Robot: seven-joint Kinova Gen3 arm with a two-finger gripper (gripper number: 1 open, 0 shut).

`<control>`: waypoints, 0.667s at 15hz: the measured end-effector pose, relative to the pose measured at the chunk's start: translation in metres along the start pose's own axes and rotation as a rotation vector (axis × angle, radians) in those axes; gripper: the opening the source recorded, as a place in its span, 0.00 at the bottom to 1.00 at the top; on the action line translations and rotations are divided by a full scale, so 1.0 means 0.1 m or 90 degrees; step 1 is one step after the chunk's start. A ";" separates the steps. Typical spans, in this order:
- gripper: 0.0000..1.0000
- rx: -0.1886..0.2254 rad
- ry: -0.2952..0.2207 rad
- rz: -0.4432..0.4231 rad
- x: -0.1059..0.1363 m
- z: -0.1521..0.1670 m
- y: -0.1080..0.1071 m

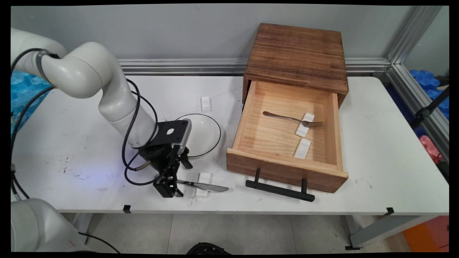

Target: Pick up the knife from the right of the white plate

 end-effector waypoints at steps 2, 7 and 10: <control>1.00 0.000 -0.001 -0.002 0.00 0.02 0.00; 1.00 0.002 -0.005 -0.007 0.00 0.03 0.02; 0.00 0.005 -0.006 -0.010 0.01 0.03 0.05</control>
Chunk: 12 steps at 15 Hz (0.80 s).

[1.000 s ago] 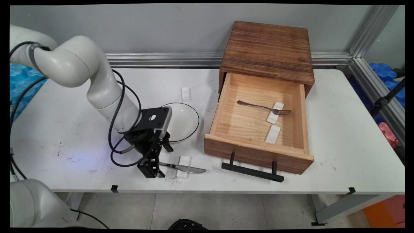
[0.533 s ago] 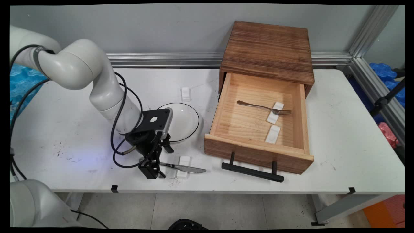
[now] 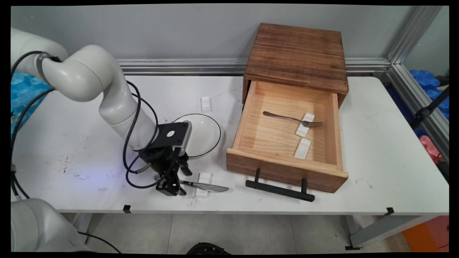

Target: Pick up the knife from the right of the white plate, then place the picked object into the drawer

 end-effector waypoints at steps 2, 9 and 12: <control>0.00 0.001 -0.001 -0.002 0.01 0.00 0.02; 0.00 -0.001 -0.003 0.003 0.02 -0.04 0.09; 0.00 0.003 -0.003 0.009 0.04 -0.08 0.09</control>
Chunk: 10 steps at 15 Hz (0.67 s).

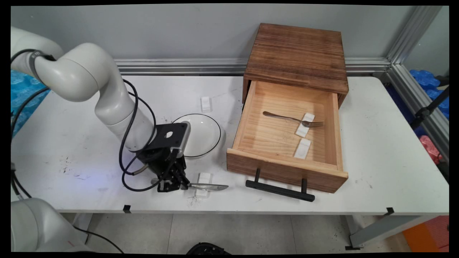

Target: Place the picked object into the drawer

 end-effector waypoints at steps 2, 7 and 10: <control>0.00 0.001 0.001 0.004 0.01 -0.03 0.00; 0.00 -0.005 0.010 0.028 0.08 -0.23 0.09; 0.00 -0.011 0.015 0.043 0.12 -0.39 0.15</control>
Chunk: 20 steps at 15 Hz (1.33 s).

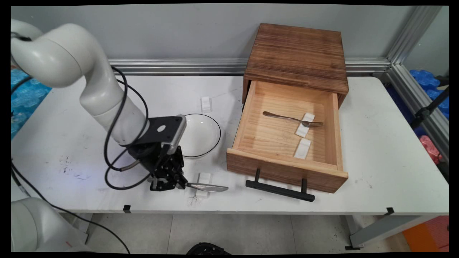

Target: Place the picked object into the drawer

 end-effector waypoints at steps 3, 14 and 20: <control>0.00 0.002 0.011 0.017 0.10 -0.24 0.00; 0.00 0.026 0.062 0.056 0.61 -1.10 -0.32; 0.00 0.049 0.091 0.079 0.94 -1.31 -0.65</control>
